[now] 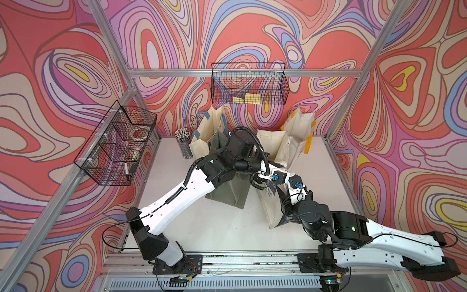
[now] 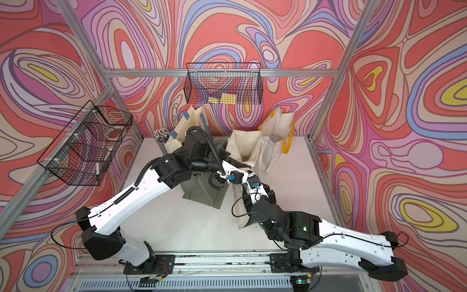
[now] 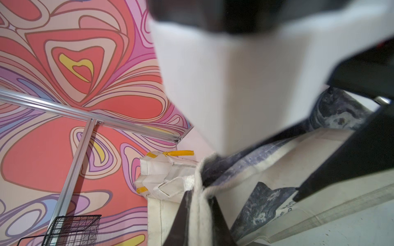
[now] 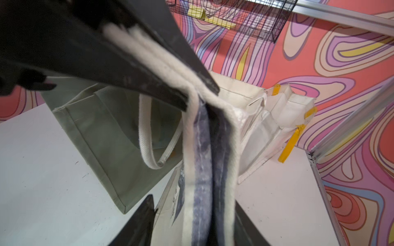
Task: Put away the canvas bag
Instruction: Press the canvas bag.
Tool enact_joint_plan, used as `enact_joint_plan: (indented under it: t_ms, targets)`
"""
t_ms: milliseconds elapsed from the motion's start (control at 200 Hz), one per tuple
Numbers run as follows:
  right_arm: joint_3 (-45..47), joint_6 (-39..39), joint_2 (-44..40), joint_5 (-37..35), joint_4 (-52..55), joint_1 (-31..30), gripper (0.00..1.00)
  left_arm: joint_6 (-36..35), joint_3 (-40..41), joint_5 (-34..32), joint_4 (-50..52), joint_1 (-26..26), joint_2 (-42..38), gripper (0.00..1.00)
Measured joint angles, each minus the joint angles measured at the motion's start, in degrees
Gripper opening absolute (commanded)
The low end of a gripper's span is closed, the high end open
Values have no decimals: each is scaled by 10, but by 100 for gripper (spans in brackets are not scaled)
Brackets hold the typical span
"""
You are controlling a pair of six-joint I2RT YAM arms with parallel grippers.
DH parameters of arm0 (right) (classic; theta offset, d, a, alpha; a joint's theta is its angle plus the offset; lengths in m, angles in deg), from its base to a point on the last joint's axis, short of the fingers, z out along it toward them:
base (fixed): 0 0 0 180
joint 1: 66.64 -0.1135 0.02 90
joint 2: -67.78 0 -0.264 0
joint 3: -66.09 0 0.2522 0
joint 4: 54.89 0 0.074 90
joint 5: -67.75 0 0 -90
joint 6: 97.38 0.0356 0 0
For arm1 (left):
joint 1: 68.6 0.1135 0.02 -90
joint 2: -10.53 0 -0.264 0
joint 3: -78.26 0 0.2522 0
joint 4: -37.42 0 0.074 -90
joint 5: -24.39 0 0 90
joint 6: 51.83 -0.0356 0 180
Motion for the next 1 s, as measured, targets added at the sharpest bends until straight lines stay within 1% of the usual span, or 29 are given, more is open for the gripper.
enact_joint_plan:
  t_ms: [60, 150, 290, 381, 456, 561, 601, 611, 621, 641, 746, 876, 1002]
  targets:
    - [12, 2, -7, -11, -8, 0, 49, 0, 0, -7, 0, -1, 0, 0]
    - [37, 1, -30, -23, -22, 2, 35, 0, 1, -16, 0, -1, -3, 0]
    - [70, -24, -80, -16, -61, 6, 20, 3, 16, -24, 0, -1, -18, 0]
    - [71, -48, -82, -3, -82, 14, 7, 11, 29, -30, -5, -1, -32, 0]
    - [69, -58, -69, 11, -94, 26, 0, 15, 38, -40, -4, 1, -42, 0]
    - [66, -68, -59, 39, -108, 56, 1, 22, 40, -54, -3, 5, -43, 0]
    - [66, -70, -60, 51, -112, 67, 11, 26, 40, -55, -3, 6, -43, 0]
    - [66, -70, -61, 55, -112, 70, 16, 27, 40, -55, -3, 7, -43, 0]
    - [66, -71, -62, 57, -113, 72, 18, 30, 40, -55, -3, 7, -43, 0]
    - [66, -69, -63, 65, -115, 76, 24, 33, 40, -54, -4, 8, -43, 0]
    - [66, -63, -66, 87, -110, 91, 39, 47, 37, -49, -4, 14, -43, 0]
    - [66, -44, -45, 104, -97, 102, 46, 60, 11, -46, -1, 16, -34, 0]
    - [66, -21, -21, 111, -89, 118, 48, 65, -14, -47, 3, 16, -19, 0]
